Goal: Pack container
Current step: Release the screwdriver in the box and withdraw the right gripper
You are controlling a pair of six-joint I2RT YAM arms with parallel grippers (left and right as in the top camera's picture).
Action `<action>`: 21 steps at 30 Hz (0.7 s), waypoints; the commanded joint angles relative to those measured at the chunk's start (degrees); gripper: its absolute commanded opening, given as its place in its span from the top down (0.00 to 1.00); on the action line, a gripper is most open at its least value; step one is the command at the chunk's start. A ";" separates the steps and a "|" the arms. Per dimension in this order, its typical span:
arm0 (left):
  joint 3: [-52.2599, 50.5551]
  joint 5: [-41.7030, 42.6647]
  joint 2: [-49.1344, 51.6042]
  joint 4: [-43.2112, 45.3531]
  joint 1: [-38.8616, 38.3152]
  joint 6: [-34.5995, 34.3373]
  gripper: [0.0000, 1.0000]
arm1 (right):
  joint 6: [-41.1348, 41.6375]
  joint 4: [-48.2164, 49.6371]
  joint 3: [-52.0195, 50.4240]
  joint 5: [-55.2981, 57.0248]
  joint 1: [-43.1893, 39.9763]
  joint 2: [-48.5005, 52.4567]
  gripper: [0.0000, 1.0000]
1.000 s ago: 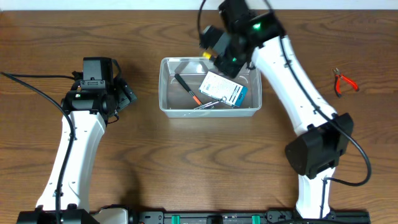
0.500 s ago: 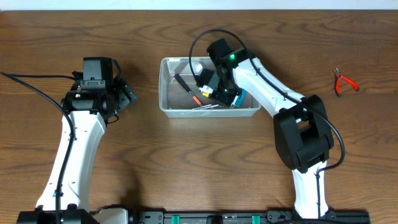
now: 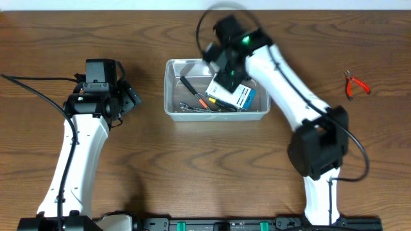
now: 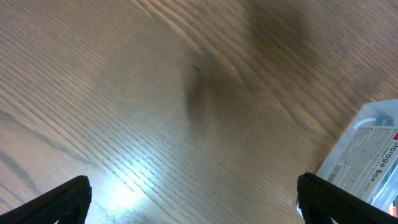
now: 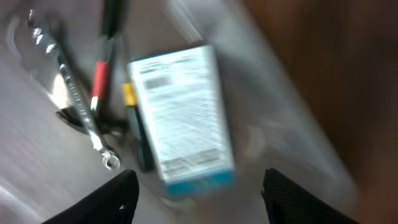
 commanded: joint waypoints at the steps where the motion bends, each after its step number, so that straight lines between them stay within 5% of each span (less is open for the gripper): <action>1: 0.61 -1.14 0.48 -0.17 0.24 0.35 0.02 | 6.43 -4.35 7.61 6.47 -4.90 -4.83 0.32; 12: 0.61 -1.14 0.48 -0.17 0.24 0.35 0.02 | 6.38 -12.00 9.42 7.26 -24.57 -6.16 0.32; 21: 0.61 -1.14 0.48 -0.17 0.24 0.35 0.02 | 5.29 -6.84 -1.84 4.33 -38.12 -6.12 0.34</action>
